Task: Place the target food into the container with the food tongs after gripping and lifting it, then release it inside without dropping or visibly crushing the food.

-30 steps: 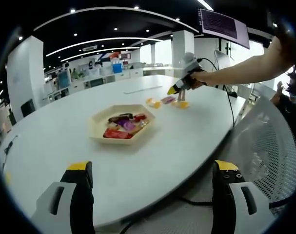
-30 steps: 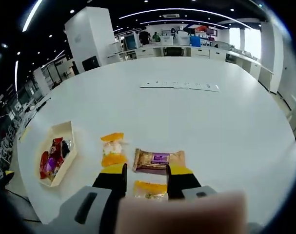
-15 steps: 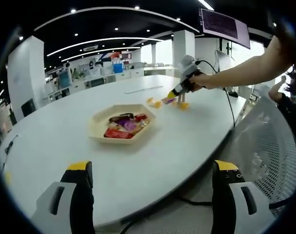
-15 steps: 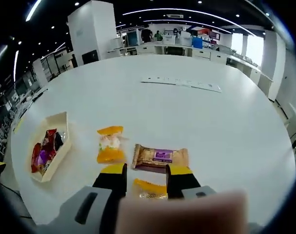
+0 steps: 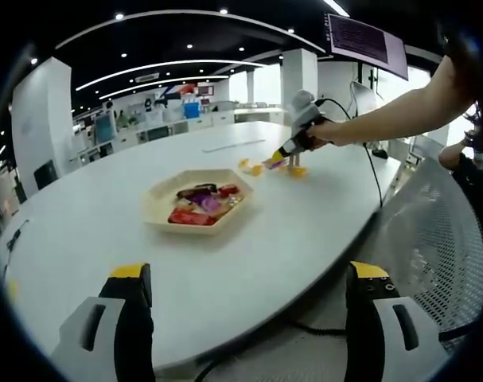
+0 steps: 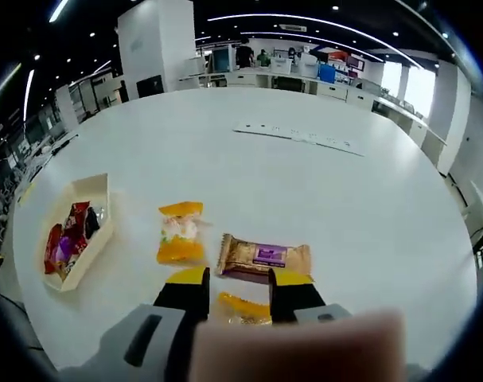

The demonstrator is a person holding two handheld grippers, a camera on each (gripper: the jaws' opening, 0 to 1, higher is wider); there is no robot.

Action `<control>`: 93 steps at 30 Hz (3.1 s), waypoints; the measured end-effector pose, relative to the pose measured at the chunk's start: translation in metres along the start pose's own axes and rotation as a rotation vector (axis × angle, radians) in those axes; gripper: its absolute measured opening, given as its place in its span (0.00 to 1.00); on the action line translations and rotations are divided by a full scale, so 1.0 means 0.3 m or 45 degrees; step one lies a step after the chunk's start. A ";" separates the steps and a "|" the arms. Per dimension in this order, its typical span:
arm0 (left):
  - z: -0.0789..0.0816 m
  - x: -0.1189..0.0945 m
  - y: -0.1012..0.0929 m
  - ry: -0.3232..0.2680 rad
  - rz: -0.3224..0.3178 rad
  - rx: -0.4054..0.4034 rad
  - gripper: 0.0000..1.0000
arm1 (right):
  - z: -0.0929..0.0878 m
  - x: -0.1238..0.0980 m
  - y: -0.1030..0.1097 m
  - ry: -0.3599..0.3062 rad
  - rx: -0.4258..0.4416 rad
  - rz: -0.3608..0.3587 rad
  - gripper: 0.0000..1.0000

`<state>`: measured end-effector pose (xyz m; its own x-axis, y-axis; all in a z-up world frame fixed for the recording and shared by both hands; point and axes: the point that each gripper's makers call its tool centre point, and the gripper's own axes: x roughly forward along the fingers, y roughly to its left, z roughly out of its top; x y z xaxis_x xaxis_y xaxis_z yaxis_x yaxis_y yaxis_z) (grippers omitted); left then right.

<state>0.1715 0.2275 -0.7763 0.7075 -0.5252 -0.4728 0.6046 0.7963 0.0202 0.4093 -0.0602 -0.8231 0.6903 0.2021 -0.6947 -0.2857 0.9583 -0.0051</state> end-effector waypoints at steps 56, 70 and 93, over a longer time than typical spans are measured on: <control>0.036 -0.006 -0.001 -0.085 -0.002 0.004 0.98 | 0.291 -0.306 0.111 -0.124 -0.039 0.147 0.24; 0.035 -0.008 0.003 -0.088 0.008 -0.001 0.98 | 0.340 -0.251 0.276 -0.124 -0.093 0.225 0.24; 0.034 -0.009 0.011 -0.081 0.028 0.003 0.99 | 0.413 -0.127 0.668 -0.097 -0.191 0.452 0.24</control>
<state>0.1754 0.2285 -0.7660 0.7424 -0.5256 -0.4155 0.5894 0.8072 0.0320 0.4081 0.1491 -0.7087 0.5769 0.5354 -0.6169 -0.6057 0.7871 0.1168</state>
